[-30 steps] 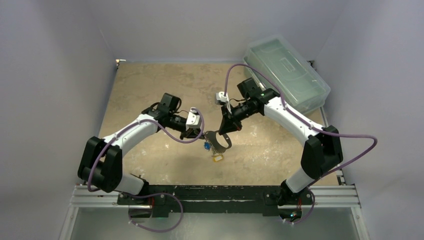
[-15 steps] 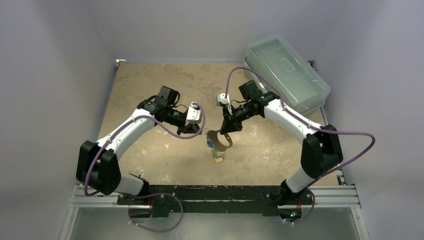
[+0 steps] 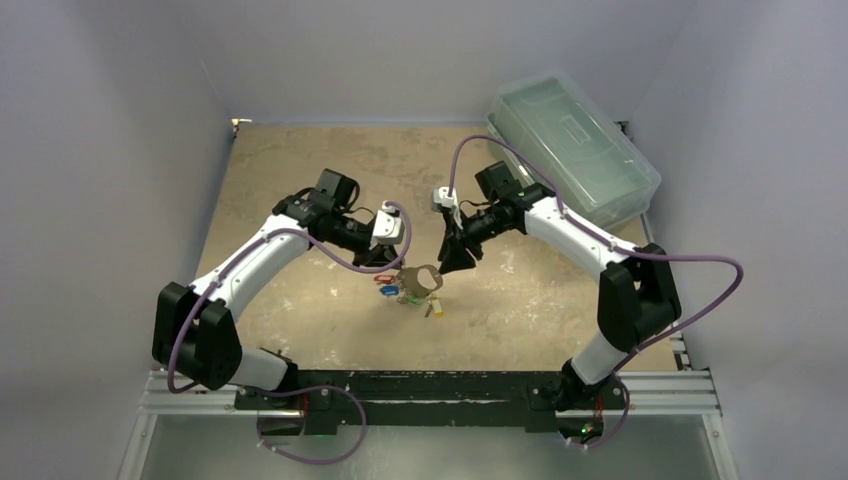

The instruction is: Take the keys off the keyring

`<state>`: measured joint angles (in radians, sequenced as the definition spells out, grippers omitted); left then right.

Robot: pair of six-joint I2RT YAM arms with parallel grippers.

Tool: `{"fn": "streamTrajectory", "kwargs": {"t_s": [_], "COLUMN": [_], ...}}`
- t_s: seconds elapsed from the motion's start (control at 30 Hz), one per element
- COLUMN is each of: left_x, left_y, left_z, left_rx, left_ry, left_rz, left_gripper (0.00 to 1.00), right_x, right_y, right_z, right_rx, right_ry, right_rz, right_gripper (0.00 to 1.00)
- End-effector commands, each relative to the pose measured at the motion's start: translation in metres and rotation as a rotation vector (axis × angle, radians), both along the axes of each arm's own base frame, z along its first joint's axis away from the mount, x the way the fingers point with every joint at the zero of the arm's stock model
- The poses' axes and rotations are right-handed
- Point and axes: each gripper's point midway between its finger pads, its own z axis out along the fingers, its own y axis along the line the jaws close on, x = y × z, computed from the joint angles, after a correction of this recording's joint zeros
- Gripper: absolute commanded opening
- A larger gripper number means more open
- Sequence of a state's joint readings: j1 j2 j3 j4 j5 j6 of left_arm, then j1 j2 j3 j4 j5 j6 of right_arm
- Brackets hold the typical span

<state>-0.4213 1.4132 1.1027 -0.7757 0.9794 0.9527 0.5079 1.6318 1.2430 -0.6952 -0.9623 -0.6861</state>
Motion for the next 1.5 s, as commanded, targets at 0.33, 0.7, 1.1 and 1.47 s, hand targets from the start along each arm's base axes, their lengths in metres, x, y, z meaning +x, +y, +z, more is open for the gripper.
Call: {"fn": "streamTrajectory", "kwargs": {"t_s": [0.33,0.7,1.1,1.47], "left_x": [0.018,0.039,0.026,0.008], "left_y": [-0.014,-0.023,-0.033,-0.033], "left_z": [0.032,0.039,0.07,0.064], "left_rx": [-0.035,-0.036,-0.126,-0.093], "left_ry": [-0.017,0.296,0.369,0.41], "left_rz": [0.05,0.379,0.332,0.207], "left_gripper": [0.0,0.0,0.0,0.0], "right_x": [0.006,0.035,0.028,0.022], "right_y": [0.02,0.02,0.034,0.042], "right_z": [0.049,0.074,0.066,0.065], "right_rx": [0.163,0.186,0.188,0.247], "right_ry": [0.067,0.067,-0.006,-0.115], "right_rz": [-0.105,-0.381,-0.283,-0.144], "right_gripper": [0.5,0.47,0.49,0.48]}}
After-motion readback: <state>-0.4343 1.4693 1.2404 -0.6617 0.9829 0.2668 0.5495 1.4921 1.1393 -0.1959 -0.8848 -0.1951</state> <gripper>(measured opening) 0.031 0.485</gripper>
